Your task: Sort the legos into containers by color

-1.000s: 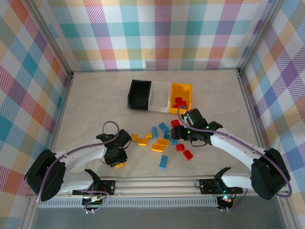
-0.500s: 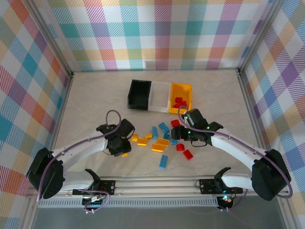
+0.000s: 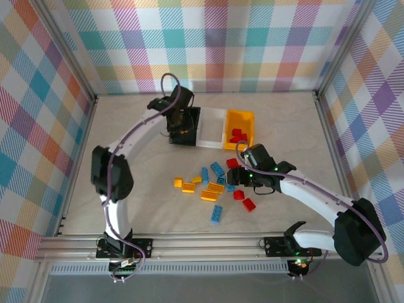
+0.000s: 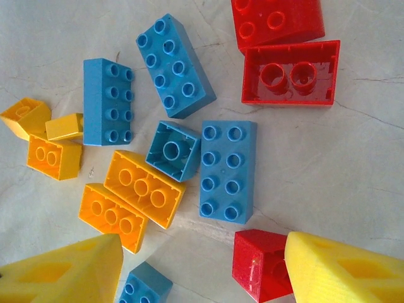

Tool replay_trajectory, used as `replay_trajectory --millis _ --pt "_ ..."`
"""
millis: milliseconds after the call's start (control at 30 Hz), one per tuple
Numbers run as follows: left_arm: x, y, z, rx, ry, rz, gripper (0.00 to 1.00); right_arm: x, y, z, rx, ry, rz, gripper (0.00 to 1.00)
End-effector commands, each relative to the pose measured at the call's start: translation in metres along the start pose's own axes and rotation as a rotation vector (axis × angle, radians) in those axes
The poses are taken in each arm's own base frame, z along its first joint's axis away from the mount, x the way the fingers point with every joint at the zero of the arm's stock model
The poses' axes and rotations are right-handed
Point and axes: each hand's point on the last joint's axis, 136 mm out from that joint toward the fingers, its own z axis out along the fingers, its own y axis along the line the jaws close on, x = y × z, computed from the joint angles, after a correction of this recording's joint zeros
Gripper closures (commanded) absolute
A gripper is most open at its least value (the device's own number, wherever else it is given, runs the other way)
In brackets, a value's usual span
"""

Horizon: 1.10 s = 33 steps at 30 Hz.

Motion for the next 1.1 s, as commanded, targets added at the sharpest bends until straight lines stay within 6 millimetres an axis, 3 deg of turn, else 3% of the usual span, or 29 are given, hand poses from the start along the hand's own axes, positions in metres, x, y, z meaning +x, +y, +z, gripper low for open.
replay_trajectory --millis 0,133,267,333,467,567,667,800,933,1067 --pt "-0.004 0.021 0.028 -0.097 0.061 0.076 0.68 -0.008 0.012 -0.014 -0.025 -0.029 -0.043 0.30" --pt "-0.015 0.018 0.049 -0.106 0.054 0.106 0.67 -0.007 0.012 -0.017 -0.027 -0.034 -0.050 0.30" --pt "-0.018 0.018 0.059 -0.110 0.058 0.121 0.48 -0.005 0.012 -0.016 -0.029 -0.024 -0.047 0.31" --pt "-0.019 0.019 0.061 -0.105 0.064 0.116 0.44 -0.006 0.013 -0.016 -0.033 -0.026 -0.044 0.30" --pt "-0.019 0.019 0.053 -0.089 0.067 0.112 0.44 -0.005 0.015 -0.015 -0.039 -0.025 -0.041 0.30" --pt "-0.006 0.017 0.032 -0.070 0.075 0.112 0.44 -0.004 0.015 -0.014 -0.036 -0.021 -0.040 0.31" --pt "0.029 0.023 0.003 -0.081 0.085 0.130 0.42 -0.001 0.014 -0.011 -0.030 -0.012 -0.039 0.31" --pt "0.099 0.038 -0.017 -0.098 0.155 0.154 0.41 0.004 0.014 -0.004 -0.034 0.004 -0.036 0.31" --pt "0.158 0.054 -0.018 -0.090 0.228 0.146 0.40 0.006 0.017 0.001 -0.036 0.017 -0.044 0.31" --pt "0.188 0.067 -0.008 -0.078 0.260 0.127 0.40 0.009 0.021 0.005 -0.037 0.024 -0.049 0.31"
